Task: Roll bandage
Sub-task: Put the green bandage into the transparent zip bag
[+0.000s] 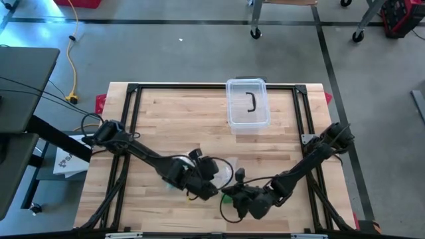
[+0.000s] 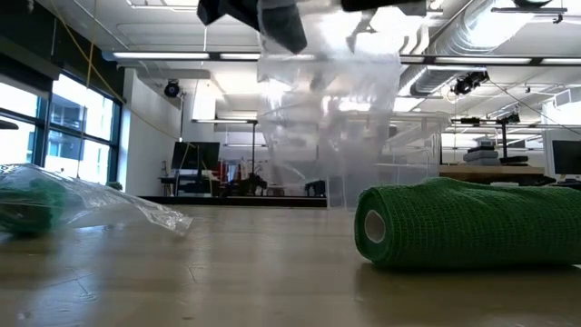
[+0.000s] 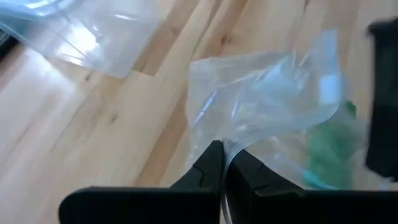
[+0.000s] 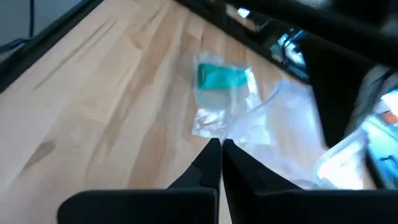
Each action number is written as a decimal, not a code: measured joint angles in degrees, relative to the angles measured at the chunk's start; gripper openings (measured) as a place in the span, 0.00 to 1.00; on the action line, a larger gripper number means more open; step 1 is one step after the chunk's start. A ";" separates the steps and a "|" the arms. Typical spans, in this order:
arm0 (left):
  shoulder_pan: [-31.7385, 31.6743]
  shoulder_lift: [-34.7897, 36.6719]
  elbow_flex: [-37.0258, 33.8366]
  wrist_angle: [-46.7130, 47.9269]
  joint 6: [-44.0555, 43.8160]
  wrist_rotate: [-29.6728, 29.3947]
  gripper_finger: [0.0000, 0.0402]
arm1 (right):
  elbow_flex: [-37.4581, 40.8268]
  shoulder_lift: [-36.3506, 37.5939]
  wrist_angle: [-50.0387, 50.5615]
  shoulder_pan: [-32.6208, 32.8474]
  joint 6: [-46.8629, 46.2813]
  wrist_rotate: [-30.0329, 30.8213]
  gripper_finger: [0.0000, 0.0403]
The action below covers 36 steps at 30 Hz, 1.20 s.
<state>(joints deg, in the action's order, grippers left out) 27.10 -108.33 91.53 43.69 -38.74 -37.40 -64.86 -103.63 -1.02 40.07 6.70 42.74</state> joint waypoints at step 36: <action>3.22 -8.05 -0.04 -0.32 -10.73 -5.28 0.00 | 1.97 2.41 21.79 5.89 -31.31 -13.82 0.63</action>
<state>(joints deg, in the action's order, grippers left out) 30.33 -116.38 91.48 43.37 -49.47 -42.68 -62.89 -101.22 20.78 45.96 -24.61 28.92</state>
